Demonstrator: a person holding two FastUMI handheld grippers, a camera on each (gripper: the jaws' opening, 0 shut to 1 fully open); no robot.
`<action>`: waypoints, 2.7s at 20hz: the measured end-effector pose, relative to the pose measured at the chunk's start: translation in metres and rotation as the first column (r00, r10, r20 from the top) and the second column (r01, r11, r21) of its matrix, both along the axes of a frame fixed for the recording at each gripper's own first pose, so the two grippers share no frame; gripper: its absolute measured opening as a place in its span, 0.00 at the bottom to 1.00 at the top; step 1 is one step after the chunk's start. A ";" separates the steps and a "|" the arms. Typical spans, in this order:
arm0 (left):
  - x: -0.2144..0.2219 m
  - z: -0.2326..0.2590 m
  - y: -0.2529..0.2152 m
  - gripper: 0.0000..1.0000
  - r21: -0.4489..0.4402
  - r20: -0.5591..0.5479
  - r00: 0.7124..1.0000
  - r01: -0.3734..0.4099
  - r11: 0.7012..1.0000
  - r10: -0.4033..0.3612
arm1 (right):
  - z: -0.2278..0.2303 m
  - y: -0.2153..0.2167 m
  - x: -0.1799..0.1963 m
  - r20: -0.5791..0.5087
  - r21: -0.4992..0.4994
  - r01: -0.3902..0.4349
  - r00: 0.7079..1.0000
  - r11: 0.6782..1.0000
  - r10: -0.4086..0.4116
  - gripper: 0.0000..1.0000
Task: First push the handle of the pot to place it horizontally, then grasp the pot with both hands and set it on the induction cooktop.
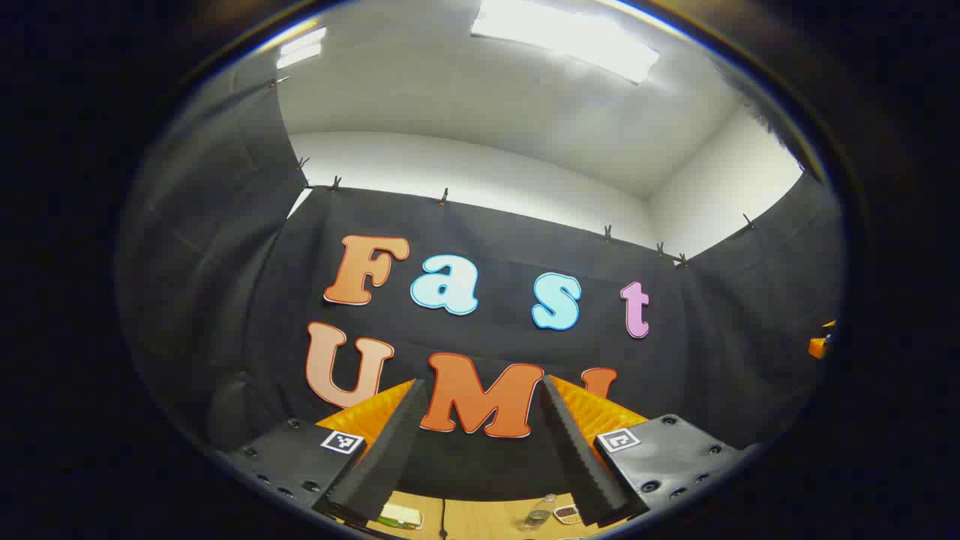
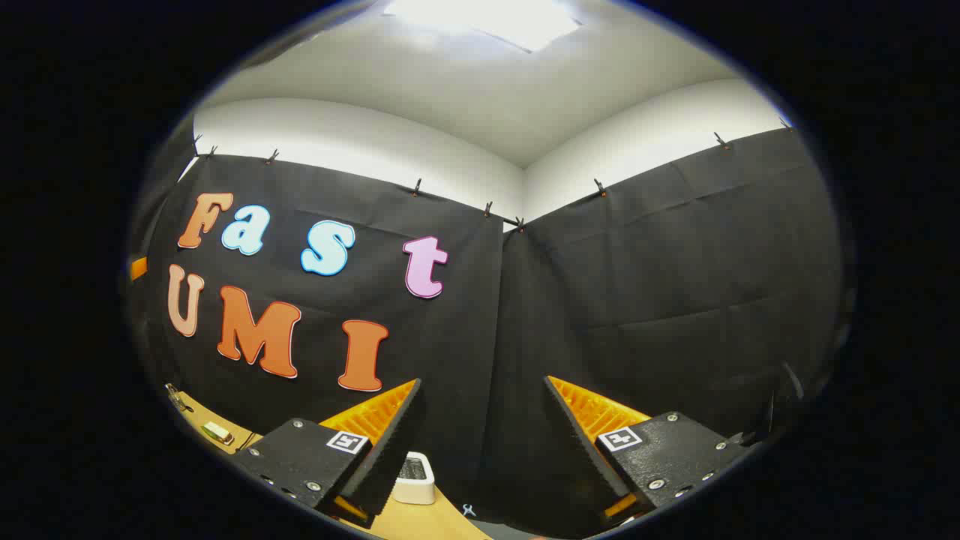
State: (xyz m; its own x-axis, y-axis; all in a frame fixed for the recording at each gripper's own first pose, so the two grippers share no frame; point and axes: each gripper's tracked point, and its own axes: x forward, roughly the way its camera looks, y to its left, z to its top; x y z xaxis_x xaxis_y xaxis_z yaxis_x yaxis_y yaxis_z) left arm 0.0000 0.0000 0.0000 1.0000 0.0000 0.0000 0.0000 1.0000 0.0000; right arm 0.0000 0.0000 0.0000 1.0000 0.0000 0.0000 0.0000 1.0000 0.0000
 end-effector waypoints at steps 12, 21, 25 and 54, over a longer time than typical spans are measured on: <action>-0.008 0.003 -0.011 0.97 0.023 0.000 1.000 -0.027 0.999 0.027 | -0.013 -0.008 -0.003 -0.020 0.003 -0.011 1.000 1.000 0.011 0.96; -0.020 0.002 0.014 0.97 0.058 -0.001 0.998 -0.058 0.997 0.058 | -0.020 0.040 -0.003 -0.034 0.009 -0.091 0.995 0.996 0.091 0.93; -0.024 -0.013 0.019 0.97 0.089 -0.037 0.998 -0.050 0.995 0.053 | -0.028 0.063 -0.005 -0.057 0.021 -0.128 0.990 0.992 0.129 0.96; -0.048 -0.110 0.120 0.98 0.084 -0.268 0.951 -0.135 0.987 0.153 | -0.302 0.340 -0.236 -0.742 0.334 -0.678 0.239 0.655 0.626 0.25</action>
